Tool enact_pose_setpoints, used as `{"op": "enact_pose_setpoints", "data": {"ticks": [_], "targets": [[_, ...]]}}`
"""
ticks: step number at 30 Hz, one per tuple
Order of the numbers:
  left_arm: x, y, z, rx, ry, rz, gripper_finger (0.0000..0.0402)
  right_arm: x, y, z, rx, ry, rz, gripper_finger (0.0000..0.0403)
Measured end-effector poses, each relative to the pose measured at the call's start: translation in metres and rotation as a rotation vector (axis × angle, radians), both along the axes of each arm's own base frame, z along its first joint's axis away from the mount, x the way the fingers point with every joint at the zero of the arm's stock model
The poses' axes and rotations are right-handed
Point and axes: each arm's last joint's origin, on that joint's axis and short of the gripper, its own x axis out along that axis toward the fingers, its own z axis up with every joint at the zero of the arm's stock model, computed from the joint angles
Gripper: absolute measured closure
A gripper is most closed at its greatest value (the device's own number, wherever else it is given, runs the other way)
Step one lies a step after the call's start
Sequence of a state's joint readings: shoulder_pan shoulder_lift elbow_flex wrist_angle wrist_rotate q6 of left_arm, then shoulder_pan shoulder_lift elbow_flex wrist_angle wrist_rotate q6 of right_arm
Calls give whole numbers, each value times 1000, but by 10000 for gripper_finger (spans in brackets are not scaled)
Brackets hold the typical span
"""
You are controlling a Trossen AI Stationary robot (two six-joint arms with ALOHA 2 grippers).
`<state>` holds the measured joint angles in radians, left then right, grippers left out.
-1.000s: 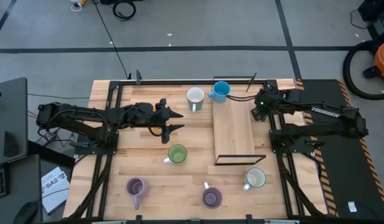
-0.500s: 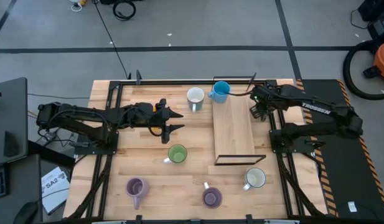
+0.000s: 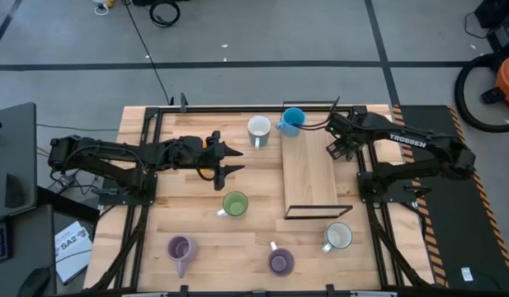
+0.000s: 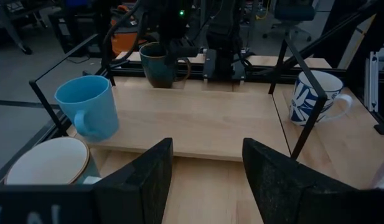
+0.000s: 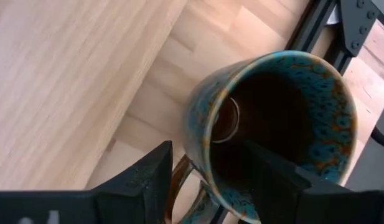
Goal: Place coffee mugs
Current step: Put the dark blue patterned mug on the shelf
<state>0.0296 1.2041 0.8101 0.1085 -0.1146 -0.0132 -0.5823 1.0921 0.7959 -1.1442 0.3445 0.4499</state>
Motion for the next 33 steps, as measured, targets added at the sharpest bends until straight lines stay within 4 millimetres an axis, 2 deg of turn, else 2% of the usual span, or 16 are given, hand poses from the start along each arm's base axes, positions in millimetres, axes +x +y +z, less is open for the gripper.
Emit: {"op": "enact_pose_setpoints", "data": {"ticks": [14,24,33], "targets": [[0,0,1,1,-9,0,201,-6,-9,-1,53,-29,-65,288],[0,0,1,0,-8,0,201,-6,-10,-2,87,-44,-22,352],[0,0,1,0,-8,0,201,-6,-9,-2,112,-48,17,364]]}}
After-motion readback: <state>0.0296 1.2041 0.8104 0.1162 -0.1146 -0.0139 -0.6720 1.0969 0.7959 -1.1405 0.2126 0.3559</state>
